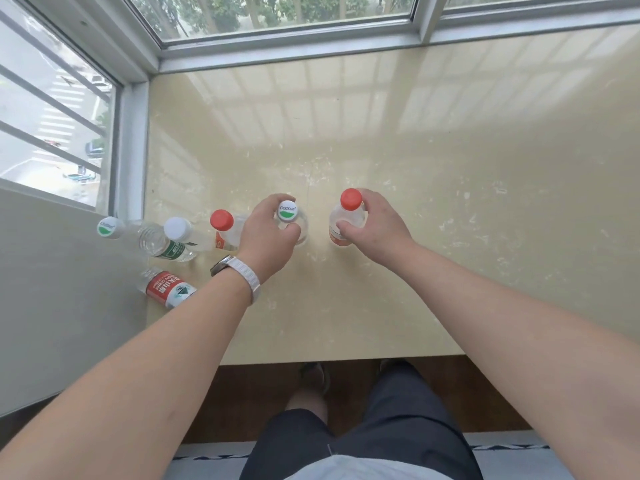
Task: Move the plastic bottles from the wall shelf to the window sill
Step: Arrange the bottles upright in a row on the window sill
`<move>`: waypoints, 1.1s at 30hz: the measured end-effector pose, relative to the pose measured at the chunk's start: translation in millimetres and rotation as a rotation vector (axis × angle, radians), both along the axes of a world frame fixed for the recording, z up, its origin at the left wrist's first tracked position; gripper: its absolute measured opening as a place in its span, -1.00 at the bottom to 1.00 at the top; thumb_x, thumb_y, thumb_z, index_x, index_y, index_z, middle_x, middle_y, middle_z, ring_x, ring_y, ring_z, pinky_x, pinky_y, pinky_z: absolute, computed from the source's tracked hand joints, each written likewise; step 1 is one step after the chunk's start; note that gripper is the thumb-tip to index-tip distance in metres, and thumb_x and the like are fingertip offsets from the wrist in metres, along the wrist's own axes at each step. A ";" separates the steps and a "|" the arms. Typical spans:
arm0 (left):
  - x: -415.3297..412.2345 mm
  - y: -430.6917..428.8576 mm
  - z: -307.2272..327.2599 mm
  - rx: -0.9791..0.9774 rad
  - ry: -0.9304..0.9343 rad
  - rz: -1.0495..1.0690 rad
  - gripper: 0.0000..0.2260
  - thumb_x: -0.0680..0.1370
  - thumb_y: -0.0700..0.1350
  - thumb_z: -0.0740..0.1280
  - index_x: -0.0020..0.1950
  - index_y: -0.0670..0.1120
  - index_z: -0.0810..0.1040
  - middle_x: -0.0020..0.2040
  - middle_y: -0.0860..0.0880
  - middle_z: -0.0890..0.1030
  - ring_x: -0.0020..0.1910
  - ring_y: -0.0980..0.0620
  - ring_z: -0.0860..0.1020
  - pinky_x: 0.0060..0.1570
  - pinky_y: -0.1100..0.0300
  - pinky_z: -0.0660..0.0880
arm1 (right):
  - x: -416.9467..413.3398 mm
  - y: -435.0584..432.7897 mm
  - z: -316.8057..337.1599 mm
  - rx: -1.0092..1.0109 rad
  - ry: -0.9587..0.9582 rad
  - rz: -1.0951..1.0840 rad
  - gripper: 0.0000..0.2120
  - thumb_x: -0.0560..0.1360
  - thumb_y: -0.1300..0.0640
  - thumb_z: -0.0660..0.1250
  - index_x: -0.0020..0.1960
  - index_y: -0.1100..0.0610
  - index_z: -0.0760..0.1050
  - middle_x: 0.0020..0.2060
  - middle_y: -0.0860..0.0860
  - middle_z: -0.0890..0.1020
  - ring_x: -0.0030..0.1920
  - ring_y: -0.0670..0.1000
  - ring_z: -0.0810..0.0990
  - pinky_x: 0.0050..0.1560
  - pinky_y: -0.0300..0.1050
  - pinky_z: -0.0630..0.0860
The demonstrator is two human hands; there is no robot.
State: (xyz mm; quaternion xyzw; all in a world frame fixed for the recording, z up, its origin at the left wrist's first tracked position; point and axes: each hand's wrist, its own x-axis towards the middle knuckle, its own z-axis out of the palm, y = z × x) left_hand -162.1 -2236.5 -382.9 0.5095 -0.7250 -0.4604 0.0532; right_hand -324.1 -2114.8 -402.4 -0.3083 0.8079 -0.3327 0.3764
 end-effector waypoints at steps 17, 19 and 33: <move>-4.0 -2.0 -4.8 0.065 0.062 -0.026 -0.76 0.50 -0.18 0.38 0.10 0.08 0.52 0.11 0.09 0.60 0.14 0.07 0.54 0.06 0.40 0.37 | 8.4 -16.3 -10.9 -0.070 -0.001 0.055 -0.56 0.47 0.06 0.43 0.32 -0.03 0.44 0.25 -0.07 0.49 0.15 -0.14 0.43 0.14 -0.25 0.34; -4.0 -2.8 -7.5 0.058 0.075 -0.025 -0.77 0.52 -0.15 0.40 0.11 0.10 0.51 0.10 0.12 0.59 0.15 0.07 0.54 0.14 0.32 0.40 | 8.2 -17.3 -11.3 -0.070 0.000 0.056 -0.56 0.47 0.06 0.43 0.32 -0.02 0.44 0.24 -0.06 0.50 0.17 -0.11 0.44 0.16 -0.23 0.36; 10.5 11.5 -11.3 -0.085 0.150 0.078 -0.74 0.53 -0.03 0.33 0.19 0.13 0.43 0.16 0.06 0.53 0.15 -0.09 0.55 0.25 -0.10 0.47 | 24.8 -12.6 -15.6 -0.069 0.054 0.071 -0.51 0.47 0.07 0.44 0.36 0.06 0.43 0.27 -0.03 0.49 0.27 -0.05 0.43 0.25 -0.21 0.34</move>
